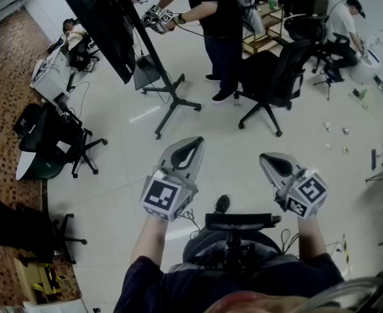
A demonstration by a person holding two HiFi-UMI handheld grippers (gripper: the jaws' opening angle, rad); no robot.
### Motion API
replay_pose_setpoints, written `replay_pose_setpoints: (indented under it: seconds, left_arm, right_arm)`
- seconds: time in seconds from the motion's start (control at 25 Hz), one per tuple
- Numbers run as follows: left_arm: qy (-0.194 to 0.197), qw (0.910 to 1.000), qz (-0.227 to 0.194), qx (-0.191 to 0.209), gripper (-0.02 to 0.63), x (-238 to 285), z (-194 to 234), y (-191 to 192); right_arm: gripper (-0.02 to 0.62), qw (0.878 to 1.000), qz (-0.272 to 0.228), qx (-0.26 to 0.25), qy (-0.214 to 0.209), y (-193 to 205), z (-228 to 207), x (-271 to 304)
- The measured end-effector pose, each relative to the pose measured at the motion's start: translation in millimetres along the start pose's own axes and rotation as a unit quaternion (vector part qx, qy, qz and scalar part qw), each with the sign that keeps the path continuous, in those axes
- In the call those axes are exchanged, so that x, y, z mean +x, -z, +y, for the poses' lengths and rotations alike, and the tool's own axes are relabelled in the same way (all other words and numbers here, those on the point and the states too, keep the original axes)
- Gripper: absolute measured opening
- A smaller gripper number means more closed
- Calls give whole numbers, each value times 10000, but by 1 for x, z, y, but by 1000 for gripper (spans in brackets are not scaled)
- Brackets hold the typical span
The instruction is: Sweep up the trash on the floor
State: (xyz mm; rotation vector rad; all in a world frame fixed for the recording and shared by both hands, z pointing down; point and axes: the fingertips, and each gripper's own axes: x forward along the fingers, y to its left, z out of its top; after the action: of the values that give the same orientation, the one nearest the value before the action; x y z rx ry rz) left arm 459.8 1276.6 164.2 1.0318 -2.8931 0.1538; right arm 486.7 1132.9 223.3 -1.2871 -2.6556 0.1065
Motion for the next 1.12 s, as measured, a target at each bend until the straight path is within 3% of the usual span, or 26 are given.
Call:
replay_pose_setpoints:
  seconds: [0.2,0.32,0.48,0.72,0.84,1.12]
  left_arm:
    - [407,9981,-450,-135,2,64,60,-1]
    - [686,9965,-475,-89,2,105,54,-3]
    - [1207,9919,-405,10,2,167,2,-9]
    - [2005,9791,-296,162,2,261,-82,-17]
    - [2382,9706,-256,231,2,307,-119,-21]
    - [3251,9447,-195,377,2,415,-199,-31]
  right_arm:
    - [15,9982,117,-472,342,-17,-49,62]
    - [15,9968,52,-288,748,-32,-79,74]
    - [15,9906,-23,-268,1339,-55,-124,66]
    - [17,9711,314,-209,2358,-33,-180,35]
    - [17,9536,352,121,2989,-17,-212,-16]
    - [17,9115,-180,635,4059,3,-309,-152]
